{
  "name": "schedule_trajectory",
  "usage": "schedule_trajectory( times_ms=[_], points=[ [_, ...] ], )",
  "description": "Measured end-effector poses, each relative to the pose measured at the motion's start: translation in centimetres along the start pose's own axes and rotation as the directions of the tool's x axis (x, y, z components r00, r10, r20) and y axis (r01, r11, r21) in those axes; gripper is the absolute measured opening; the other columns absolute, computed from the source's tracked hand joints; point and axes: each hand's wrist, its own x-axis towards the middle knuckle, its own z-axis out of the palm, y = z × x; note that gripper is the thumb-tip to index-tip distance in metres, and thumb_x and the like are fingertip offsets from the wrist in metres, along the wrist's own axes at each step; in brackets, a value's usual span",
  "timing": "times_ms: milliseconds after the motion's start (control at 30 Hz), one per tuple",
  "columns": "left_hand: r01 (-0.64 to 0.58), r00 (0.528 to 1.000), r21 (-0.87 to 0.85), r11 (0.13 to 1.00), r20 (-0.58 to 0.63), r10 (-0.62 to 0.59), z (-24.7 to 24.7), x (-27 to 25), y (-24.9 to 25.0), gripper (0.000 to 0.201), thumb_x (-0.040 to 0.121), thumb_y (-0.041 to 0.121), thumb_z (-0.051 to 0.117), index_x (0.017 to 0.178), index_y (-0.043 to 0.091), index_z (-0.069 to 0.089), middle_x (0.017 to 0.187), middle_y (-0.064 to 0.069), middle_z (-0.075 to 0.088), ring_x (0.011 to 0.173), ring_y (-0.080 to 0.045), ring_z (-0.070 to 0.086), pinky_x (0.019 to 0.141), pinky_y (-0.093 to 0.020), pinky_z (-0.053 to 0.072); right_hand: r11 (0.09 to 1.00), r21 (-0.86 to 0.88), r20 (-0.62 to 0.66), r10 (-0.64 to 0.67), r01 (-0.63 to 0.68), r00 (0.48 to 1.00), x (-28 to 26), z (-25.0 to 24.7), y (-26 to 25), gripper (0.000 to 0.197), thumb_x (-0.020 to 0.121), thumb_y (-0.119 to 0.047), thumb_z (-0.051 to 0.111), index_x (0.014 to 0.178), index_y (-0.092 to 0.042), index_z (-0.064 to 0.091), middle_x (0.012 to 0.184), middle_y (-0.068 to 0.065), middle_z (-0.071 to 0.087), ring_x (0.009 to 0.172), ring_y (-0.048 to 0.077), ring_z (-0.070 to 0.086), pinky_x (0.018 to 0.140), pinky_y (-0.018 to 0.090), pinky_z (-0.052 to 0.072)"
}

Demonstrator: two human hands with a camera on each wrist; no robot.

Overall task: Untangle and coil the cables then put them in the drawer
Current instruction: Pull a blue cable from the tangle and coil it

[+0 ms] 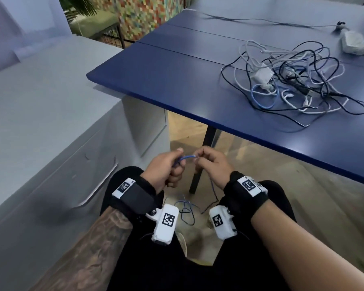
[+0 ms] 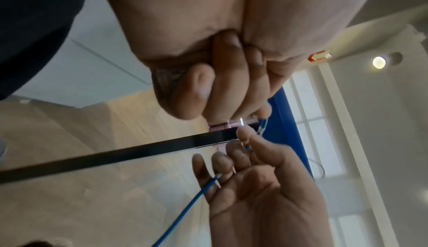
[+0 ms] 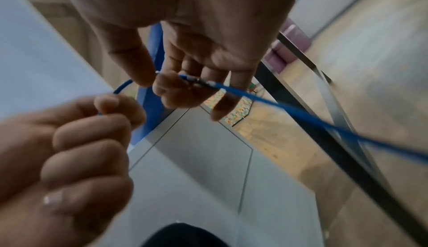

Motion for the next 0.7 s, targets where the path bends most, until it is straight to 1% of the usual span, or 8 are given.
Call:
schedule_trajectory(
  times_ms=[100,167,233,333,400,500,567,700],
  points=[
    [0.016,0.997,-0.108,0.994,0.073,-0.008,-0.5,0.2,-0.2,0.034,0.103,0.032,0.037,0.084,0.011,0.056,0.046,0.007,0.020,0.036,-0.008,0.015,0.043,-0.020,0.020,0.976,0.211,-0.070,0.074,-0.058,0.995,0.6,-0.3,0.6,0.006,0.087,-0.005,0.061,0.084,-0.010,0.065,0.066,0.001,0.057,0.057,0.011,0.052,0.057,0.023,0.046],
    [0.023,0.989,-0.243,0.970,0.147,0.014,-0.5,0.3,-0.5,0.028,0.102,0.027,0.040,0.093,0.008,0.058,0.048,0.007,0.028,0.038,-0.007,0.026,0.048,-0.025,0.038,0.952,0.296,-0.103,0.117,-0.082,0.988,0.9,0.0,1.2,0.012,0.094,-0.005,0.060,0.087,-0.010,0.067,0.073,0.005,0.061,0.062,0.010,0.054,0.058,0.022,0.046],
    [0.007,0.983,-0.397,0.918,0.173,0.067,-0.6,0.9,-0.9,0.024,0.100,0.021,0.042,0.096,0.006,0.060,0.056,0.005,0.043,0.049,-0.010,0.046,0.072,-0.034,0.051,0.941,0.313,-0.082,0.162,-0.129,0.983,1.1,0.6,2.4,0.013,0.098,-0.012,0.057,0.095,-0.008,0.070,0.078,0.008,0.063,0.063,0.010,0.056,0.059,0.021,0.047],
    [-0.003,0.985,-0.598,0.801,0.137,0.106,-1.3,2.2,-1.5,0.020,0.098,0.017,0.045,0.098,0.005,0.061,0.071,-0.001,0.064,0.073,-0.017,0.067,0.097,-0.041,0.049,0.948,0.199,-0.025,0.256,-0.246,0.966,0.6,1.4,5.1,0.018,0.100,-0.020,0.056,0.098,-0.012,0.072,0.072,0.006,0.061,0.053,0.006,0.055,0.055,0.020,0.046],
    [-0.030,0.989,-0.662,0.749,0.087,0.116,-1.6,2.9,-1.7,0.019,0.098,0.017,0.044,0.098,0.008,0.059,0.078,-0.002,0.071,0.082,-0.017,0.071,0.096,-0.040,0.051,0.951,0.056,0.061,0.302,-0.306,0.951,-0.4,1.7,6.7,0.017,0.099,-0.023,0.058,0.093,-0.019,0.073,0.067,0.006,0.060,0.049,0.008,0.053,0.052,0.020,0.045],
    [-0.050,0.995,-0.682,0.730,0.025,0.092,-1.8,3.5,-2.3,0.019,0.101,0.015,0.041,0.099,0.009,0.058,0.089,-0.005,0.075,0.094,-0.019,0.072,0.082,-0.036,0.058,0.948,-0.096,0.266,0.318,-0.303,0.910,-2.6,2.2,7.3,0.022,0.101,-0.025,0.055,0.090,-0.031,0.073,0.060,0.001,0.059,0.050,0.012,0.049,0.053,0.021,0.043],
    [-0.053,0.997,-0.669,0.742,0.009,0.080,-1.8,3.7,-3.2,0.017,0.100,0.014,0.042,0.096,0.010,0.058,0.101,-0.010,0.074,0.103,-0.023,0.070,0.086,-0.036,0.058,0.950,-0.147,0.338,0.310,-0.275,0.889,-3.6,2.5,6.8,0.027,0.102,-0.023,0.053,0.083,-0.032,0.070,0.060,0.001,0.057,0.050,0.011,0.049,0.055,0.022,0.043],
    [-0.097,0.995,-0.595,0.798,-0.060,0.077,-1.8,4.4,-4.2,0.017,0.099,0.010,0.043,0.087,0.010,0.055,0.107,-0.016,0.071,0.107,-0.028,0.068,0.092,-0.036,0.056,0.960,-0.187,0.200,0.245,-0.209,0.949,-3.9,1.9,5.8,0.020,0.097,-0.022,0.061,0.081,-0.011,0.062,0.053,-0.007,0.050,0.048,0.007,0.044,0.052,0.027,0.040]
  ],
)
